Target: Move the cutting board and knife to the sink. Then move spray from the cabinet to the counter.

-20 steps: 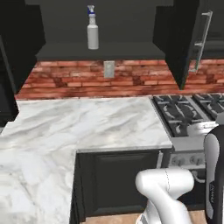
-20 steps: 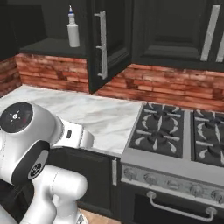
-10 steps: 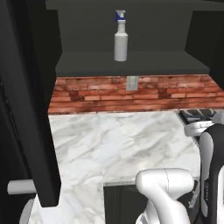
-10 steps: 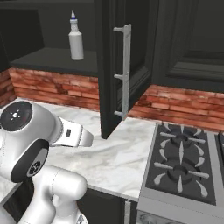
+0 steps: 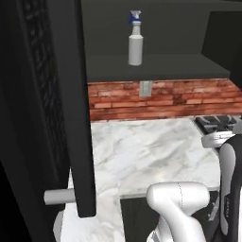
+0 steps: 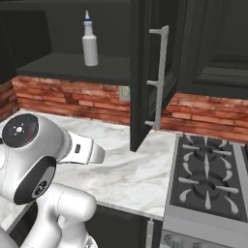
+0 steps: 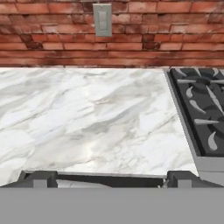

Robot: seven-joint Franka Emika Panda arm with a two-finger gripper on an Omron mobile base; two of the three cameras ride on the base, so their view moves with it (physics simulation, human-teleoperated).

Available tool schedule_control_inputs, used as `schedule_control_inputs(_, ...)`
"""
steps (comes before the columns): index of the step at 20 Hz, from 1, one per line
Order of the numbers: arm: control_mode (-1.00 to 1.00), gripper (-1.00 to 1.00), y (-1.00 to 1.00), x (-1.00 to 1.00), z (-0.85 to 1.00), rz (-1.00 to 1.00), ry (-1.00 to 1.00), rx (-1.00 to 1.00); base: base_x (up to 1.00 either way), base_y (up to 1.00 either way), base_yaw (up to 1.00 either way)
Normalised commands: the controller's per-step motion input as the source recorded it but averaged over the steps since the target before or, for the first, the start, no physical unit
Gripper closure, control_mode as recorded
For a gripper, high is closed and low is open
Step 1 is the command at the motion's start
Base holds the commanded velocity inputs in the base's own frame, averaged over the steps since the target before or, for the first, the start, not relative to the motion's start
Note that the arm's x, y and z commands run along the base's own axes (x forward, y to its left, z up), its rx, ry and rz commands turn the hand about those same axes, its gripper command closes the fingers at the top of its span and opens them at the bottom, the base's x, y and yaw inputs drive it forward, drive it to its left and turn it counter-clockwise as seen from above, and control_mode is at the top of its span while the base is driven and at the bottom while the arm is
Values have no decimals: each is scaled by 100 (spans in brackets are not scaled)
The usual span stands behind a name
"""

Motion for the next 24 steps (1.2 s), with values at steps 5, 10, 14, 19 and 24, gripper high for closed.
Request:
schedule_control_inputs(5,100,-100,0,0,0,0,0,0,16,36,18)
schedule_control_inputs(10,100,-100,0,0,0,0,0,0,20,10,38)
schedule_control_inputs(14,100,-100,0,0,0,0,0,0,36,48,18)
schedule_control_inputs(19,100,-100,0,0,0,0,0,0,27,66,0)
schedule_control_inputs(24,100,-100,0,0,0,0,0,0,6,58,0)
